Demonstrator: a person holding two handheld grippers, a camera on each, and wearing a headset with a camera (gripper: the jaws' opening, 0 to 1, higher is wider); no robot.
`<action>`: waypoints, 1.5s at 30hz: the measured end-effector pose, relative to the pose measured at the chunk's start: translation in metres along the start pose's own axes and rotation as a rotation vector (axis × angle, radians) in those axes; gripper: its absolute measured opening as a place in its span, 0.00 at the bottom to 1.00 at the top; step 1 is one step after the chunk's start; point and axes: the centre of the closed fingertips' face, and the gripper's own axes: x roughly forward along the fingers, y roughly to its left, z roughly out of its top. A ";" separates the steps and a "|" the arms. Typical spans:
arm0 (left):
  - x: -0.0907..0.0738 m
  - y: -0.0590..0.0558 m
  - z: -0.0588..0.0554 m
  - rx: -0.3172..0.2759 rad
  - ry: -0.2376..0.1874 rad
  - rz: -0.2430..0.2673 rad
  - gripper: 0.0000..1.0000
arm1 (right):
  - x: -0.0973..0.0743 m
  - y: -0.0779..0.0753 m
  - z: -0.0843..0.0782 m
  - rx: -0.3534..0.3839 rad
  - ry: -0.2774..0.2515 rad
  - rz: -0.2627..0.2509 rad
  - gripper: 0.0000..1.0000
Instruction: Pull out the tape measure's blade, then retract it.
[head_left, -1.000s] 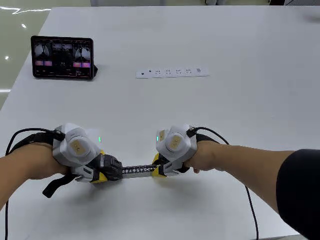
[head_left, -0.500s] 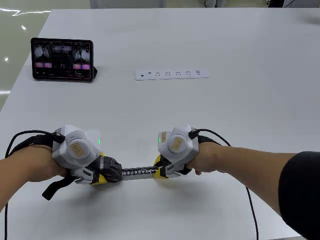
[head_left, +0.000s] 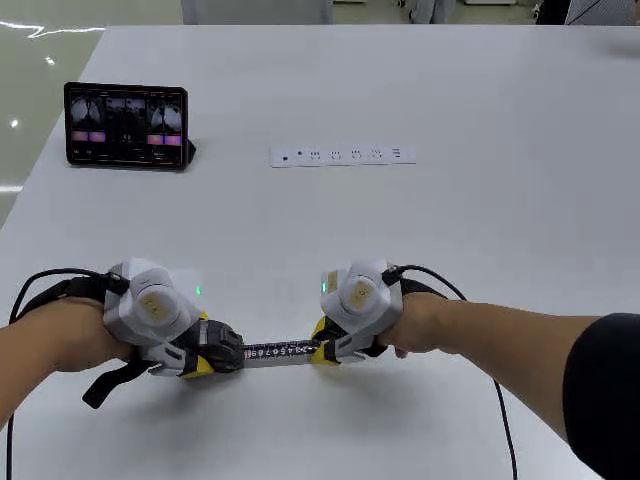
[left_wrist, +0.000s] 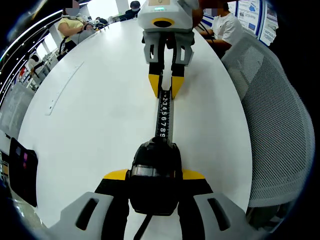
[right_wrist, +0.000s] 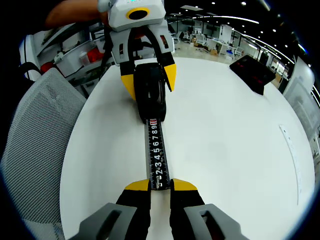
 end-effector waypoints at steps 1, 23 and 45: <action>0.000 0.000 0.000 0.000 0.000 0.000 0.32 | 0.000 0.000 -0.001 0.001 0.000 -0.001 0.10; 0.002 0.002 -0.001 0.002 0.002 0.001 0.32 | -0.005 -0.002 -0.007 0.010 -0.007 -0.010 0.10; 0.000 -0.002 0.001 0.000 0.001 0.004 0.32 | -0.011 -0.001 -0.022 0.018 0.001 -0.009 0.10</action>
